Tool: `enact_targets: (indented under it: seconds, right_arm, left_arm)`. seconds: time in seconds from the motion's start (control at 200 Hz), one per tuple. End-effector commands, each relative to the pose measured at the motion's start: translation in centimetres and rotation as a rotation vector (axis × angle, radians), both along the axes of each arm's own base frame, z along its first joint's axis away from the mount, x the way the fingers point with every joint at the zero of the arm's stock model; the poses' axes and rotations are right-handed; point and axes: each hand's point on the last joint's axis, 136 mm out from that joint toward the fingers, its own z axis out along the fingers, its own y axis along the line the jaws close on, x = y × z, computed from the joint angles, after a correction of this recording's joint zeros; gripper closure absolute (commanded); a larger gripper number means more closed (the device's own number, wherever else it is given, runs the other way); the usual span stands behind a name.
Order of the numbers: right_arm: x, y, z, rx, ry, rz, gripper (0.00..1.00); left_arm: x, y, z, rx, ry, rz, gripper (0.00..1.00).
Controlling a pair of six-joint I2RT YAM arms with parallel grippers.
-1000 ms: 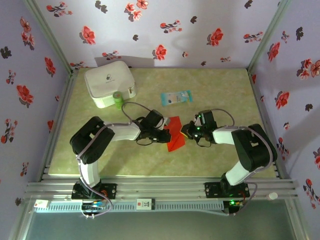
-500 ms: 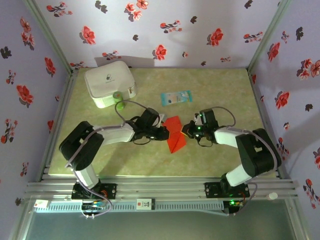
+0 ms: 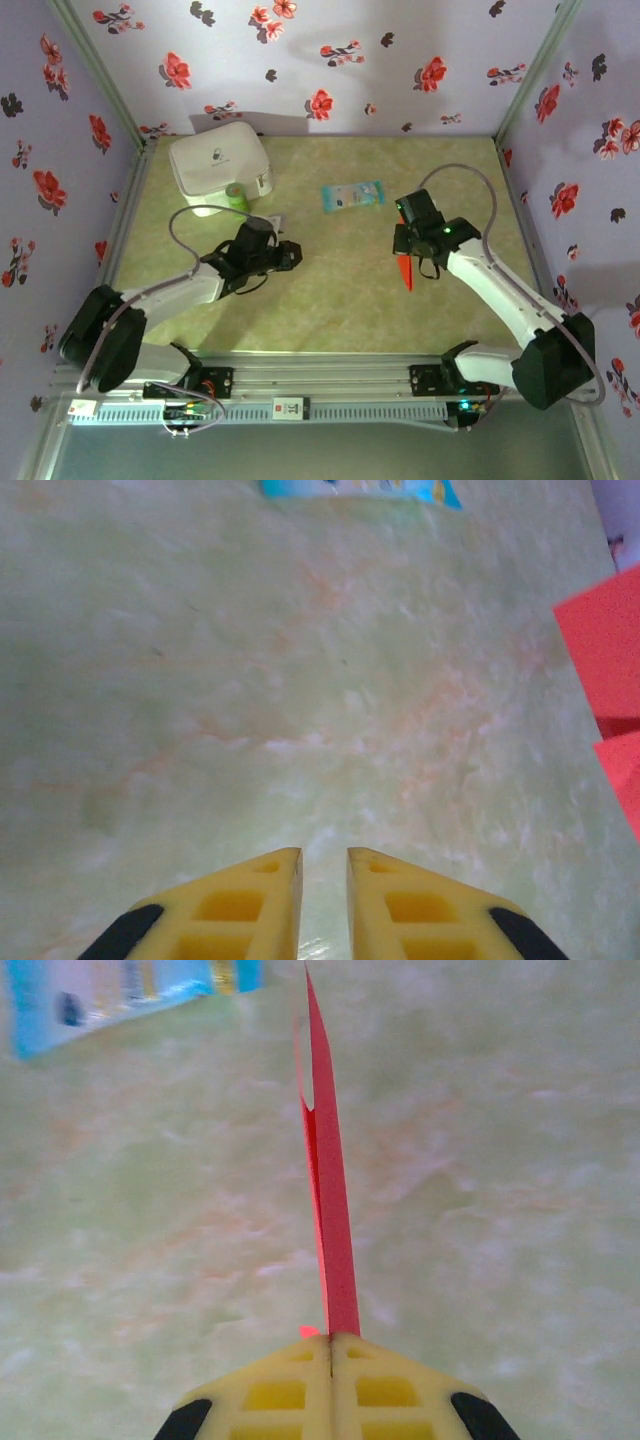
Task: Fold a paper plane with a square sheet of paper (pick it up from the middle)
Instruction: Turn over the paper at the center of the table.
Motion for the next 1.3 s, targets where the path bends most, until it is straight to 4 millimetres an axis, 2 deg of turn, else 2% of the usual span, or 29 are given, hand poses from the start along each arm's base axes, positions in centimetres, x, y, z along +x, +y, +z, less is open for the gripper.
enact_targets:
  seconds: [0.0, 0.12, 0.185, 0.415, 0.535, 0.635, 0.735, 0.775, 0.865, 0.96, 1.0, 1.07, 1.165, 1.295]
  right_arm:
    - [-0.5, -3.1, -0.2, -0.287, 0.032, -0.038, 0.99]
    - [0.5, 0.2, -1.3, -0.314, 0.005, 0.020, 0.99]
    - [0.9, 2.4, -2.7, -0.321, 0.027, 0.065, 0.99]
    - [1.9, 11.9, -7.0, -0.321, 0.119, 0.237, 0.99]
    - [2.1, 15.6, -8.4, -0.330, 0.151, 0.294, 0.97]
    - [1.6, 18.7, -9.3, -0.223, 0.197, 0.353, 0.92]
    - [0.5, 21.7, -9.6, -0.022, 0.247, 0.432, 0.89]
    - [0.3, 22.1, -9.2, 0.045, 0.257, 0.445, 0.84]
    - [-0.2, 22.4, -7.8, 0.276, 0.284, 0.459, 0.61]
    - [0.0, 21.5, -5.5, 0.518, 0.250, 0.422, 0.53]
    - [0.2, 20.6, -4.8, 0.583, 0.230, 0.398, 0.54]
    - [0.3, 18.3, -5.0, 0.642, 0.213, 0.339, 0.59]
    - [0.6, 15.7, -6.1, 0.748, 0.218, 0.242, 0.74]
    - [1.3, 14.0, -7.2, 0.940, 0.216, 0.137, 0.91]
  left_arm:
    - [0.7, 2.2, 1.2, -0.012, -0.052, 0.096, 0.81]
    - [0.2, 4.1, 1.6, 0.006, -0.063, 0.149, 0.81]
    - [0.0, 5.1, 1.9, 0.016, -0.077, 0.182, 0.81]
    - [-1.1, 8.7, 2.8, 0.053, -0.107, 0.275, 0.81]
    - [-1.7, 9.4, 3.5, 0.057, -0.128, 0.275, 0.79]
    - [-1.9, 9.9, 3.8, 0.050, -0.133, 0.286, 0.77]
    - [-1.9, 9.6, 3.8, 0.046, -0.137, 0.271, 0.76]
    - [-1.9, 9.2, 3.8, 0.040, -0.133, 0.248, 0.75]
    - [-1.9, 8.1, 3.3, 0.027, -0.108, 0.202, 0.75]
    - [-1.6, 6.3, 2.9, -0.002, -0.077, 0.139, 0.74]
    - [-1.5, 5.4, 2.6, -0.017, -0.057, 0.108, 0.73]
    - [-1.1, 3.6, 2.2, -0.051, -0.018, 0.051, 0.72]
    - [-0.8, 0.7, 1.1, -0.093, 0.056, -0.036, 0.65]
    - [-0.5, -3.0, -1.1, -0.108, 0.146, -0.127, 0.63]
